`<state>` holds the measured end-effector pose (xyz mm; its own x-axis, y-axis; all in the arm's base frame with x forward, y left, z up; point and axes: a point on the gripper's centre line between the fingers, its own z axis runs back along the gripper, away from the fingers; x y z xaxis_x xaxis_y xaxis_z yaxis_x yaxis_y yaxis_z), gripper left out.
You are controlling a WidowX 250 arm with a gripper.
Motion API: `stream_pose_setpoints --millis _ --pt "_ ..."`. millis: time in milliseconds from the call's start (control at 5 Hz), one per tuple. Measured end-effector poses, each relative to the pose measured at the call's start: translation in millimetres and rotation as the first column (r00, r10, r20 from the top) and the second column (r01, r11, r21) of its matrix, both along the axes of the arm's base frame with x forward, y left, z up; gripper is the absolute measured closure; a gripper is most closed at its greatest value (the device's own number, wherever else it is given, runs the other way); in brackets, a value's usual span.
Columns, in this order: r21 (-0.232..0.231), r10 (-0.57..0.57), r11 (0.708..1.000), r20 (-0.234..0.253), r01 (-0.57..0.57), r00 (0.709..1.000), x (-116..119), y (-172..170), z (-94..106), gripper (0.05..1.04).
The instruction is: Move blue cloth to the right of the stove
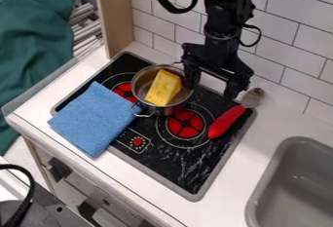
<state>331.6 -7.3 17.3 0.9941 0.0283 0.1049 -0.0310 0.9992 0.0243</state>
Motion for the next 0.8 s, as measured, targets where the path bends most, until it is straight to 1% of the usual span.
stream_pose_setpoints --millis 200,400,600,800 --pt "0.001 -0.002 1.0 -0.038 0.002 0.999 -5.9 0.1 -11.0 0.073" --pt "-0.002 0.011 1.0 -0.056 -0.012 0.998 -11.1 12.9 -12.7 0.072" --pt "0.0 0.094 0.996 -0.008 -0.094 0.996 -18.6 46.6 4.3 0.072" --pt "0.033 0.144 0.989 -0.016 -0.143 0.989 -35.7 71.9 15.1 0.073"
